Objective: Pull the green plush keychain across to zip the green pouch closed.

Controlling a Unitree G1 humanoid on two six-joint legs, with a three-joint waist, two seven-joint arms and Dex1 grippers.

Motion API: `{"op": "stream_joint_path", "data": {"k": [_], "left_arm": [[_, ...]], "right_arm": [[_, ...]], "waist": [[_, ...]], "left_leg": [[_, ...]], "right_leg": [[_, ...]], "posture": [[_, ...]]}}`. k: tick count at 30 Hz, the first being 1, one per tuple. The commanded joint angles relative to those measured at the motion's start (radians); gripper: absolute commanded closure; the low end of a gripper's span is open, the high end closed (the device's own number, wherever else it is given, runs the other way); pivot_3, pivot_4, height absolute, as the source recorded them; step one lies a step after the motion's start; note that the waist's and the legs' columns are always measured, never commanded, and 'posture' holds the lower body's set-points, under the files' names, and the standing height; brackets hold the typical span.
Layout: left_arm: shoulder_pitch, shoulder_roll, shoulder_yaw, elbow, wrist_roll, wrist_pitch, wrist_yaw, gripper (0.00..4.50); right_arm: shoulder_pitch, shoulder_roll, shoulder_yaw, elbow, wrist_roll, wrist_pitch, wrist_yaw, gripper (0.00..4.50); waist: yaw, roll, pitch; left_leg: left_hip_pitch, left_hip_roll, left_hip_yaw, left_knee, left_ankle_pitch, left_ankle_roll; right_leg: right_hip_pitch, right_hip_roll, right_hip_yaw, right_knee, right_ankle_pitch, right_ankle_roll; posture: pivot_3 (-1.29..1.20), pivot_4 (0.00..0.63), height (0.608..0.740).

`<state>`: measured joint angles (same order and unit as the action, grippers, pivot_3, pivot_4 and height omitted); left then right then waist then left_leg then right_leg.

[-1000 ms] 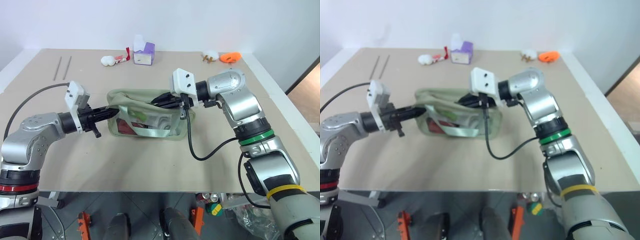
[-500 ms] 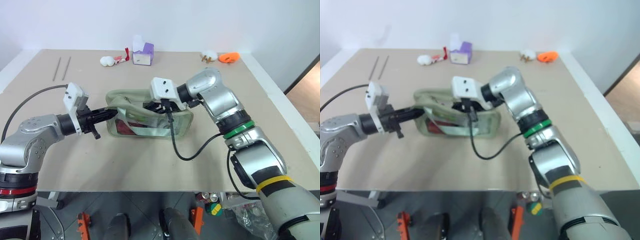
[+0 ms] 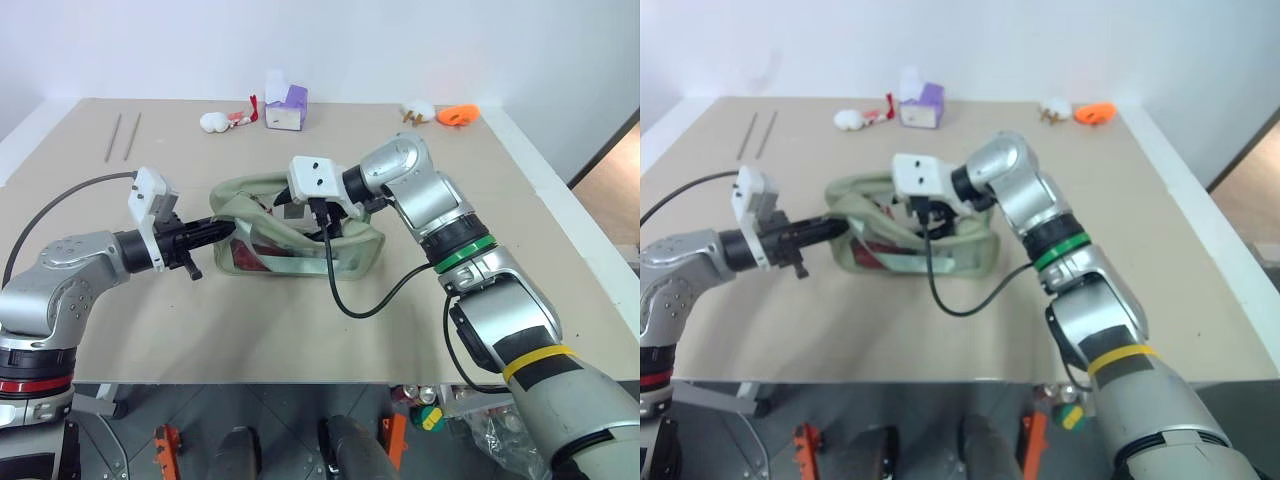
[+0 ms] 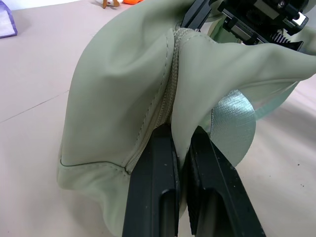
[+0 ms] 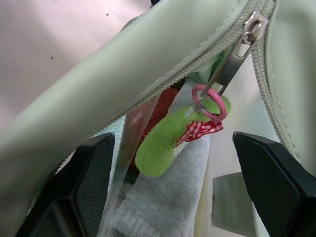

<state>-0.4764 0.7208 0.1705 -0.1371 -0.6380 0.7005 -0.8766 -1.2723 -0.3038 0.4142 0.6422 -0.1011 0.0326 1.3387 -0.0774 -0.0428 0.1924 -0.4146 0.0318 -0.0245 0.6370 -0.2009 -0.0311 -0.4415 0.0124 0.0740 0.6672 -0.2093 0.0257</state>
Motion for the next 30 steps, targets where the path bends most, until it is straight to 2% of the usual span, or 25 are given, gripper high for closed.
{"op": "stream_joint_path", "data": {"k": [1, 8, 11, 15, 17, 18, 20, 26, 30], "left_arm": [[-0.013, 0.008, 0.036, -0.027, -0.008, -0.015, 0.012, 4.5], [-0.01, 0.003, 0.033, -0.034, -0.01, -0.015, 0.018, 4.5], [-0.01, 0.001, 0.031, -0.033, -0.009, -0.016, 0.02, 4.5], [-0.009, 0.001, 0.029, -0.032, -0.009, -0.018, 0.023, 4.5], [-0.01, 0.0, 0.028, -0.031, -0.009, -0.019, 0.024, 4.5], [-0.011, -0.001, 0.027, -0.029, -0.008, -0.019, 0.023, 4.5], [-0.015, -0.003, 0.024, -0.024, -0.006, -0.021, 0.023, 4.5], [-0.018, -0.007, 0.02, -0.022, -0.006, -0.023, 0.02, 4.5], [-0.021, -0.008, 0.015, -0.017, -0.005, -0.025, 0.016, 4.5]], "right_arm": [[-0.033, 0.045, 0.02, 0.012, -0.04, 0.004, -0.057, 0.49], [-0.037, 0.086, 0.035, 0.039, -0.109, 0.024, -0.132, 0.49], [-0.035, 0.093, 0.036, 0.044, -0.12, 0.022, -0.136, 1.37], [-0.025, 0.089, 0.033, 0.029, -0.116, 0.014, -0.122, 2.82], [-0.024, 0.085, 0.032, 0.024, -0.114, 0.01, -0.119, 3.4], [-0.026, 0.084, 0.03, 0.027, -0.114, 0.007, -0.119, 3.92], [-0.035, 0.081, 0.025, 0.038, -0.114, 0.004, -0.122, 4.33], [-0.108, 0.055, -0.019, 0.093, -0.095, -0.003, -0.13, 4.33], [-0.204, -0.002, -0.084, 0.128, -0.048, 0.033, -0.099, 4.33]], "waist": [[0.0, 0.0, 0.0], [-0.001, 0.0, 0.0], [-0.001, 0.0, 0.0], [-0.001, 0.0, 0.0], [-0.001, 0.0, 0.0], [-0.001, 0.0, 0.0], [-0.001, 0.0, 0.0], [-0.001, 0.0, 0.0], [0.001, 0.001, 0.0]], "left_leg": [[0.0, 0.0, 0.0, 0.0, 0.0, 0.0], [0.0, 0.0, 0.0, 0.0, 0.0, 0.0], [0.0, 0.0, 0.0, 0.0, 0.0, 0.0], [0.0, 0.0, -0.001, 0.0, 0.0, 0.0], [0.0, 0.0, -0.001, 0.0, 0.0, 0.0], [0.0, 0.0, -0.002, 0.0, 0.0, -0.001], [0.0, 0.0, -0.002, 0.0, 0.0, -0.001], [-0.001, -0.001, -0.002, 0.0, 0.001, -0.002], [-0.002, -0.001, -0.003, 0.0, 0.002, -0.003]], "right_leg": [[0.0, 0.0, 0.0, 0.0, 0.0, 0.0], [0.0, 0.0, 0.0, 0.0, 0.0, 0.0], [0.0, 0.0, 0.0, 0.0, 0.0, 0.0], [0.0, 0.0, -0.001, 0.0, 0.0, 0.0], [0.0, 0.0, -0.001, 0.0, 0.0, 0.0], [0.0, 0.0, -0.001, 0.0, 0.0, 0.0], [0.0, 0.0, -0.001, 0.0, 0.0, 0.0], [0.0, 0.0, -0.001, 0.0, 0.0, 0.0], [0.0, 0.0, -0.002, 0.0, 0.0, 0.0]], "posture": [[0.0, 0.15, 0.74], [0.0, 0.15, 0.74], [0.0, 0.15, 0.74], [0.0, 0.15, 0.74], [0.0, 0.15, 0.74], [0.0, 0.15, 0.74], [0.0, 0.15, 0.74], [0.0, 0.15, 0.74], [0.0, 0.15, 0.74]]}}
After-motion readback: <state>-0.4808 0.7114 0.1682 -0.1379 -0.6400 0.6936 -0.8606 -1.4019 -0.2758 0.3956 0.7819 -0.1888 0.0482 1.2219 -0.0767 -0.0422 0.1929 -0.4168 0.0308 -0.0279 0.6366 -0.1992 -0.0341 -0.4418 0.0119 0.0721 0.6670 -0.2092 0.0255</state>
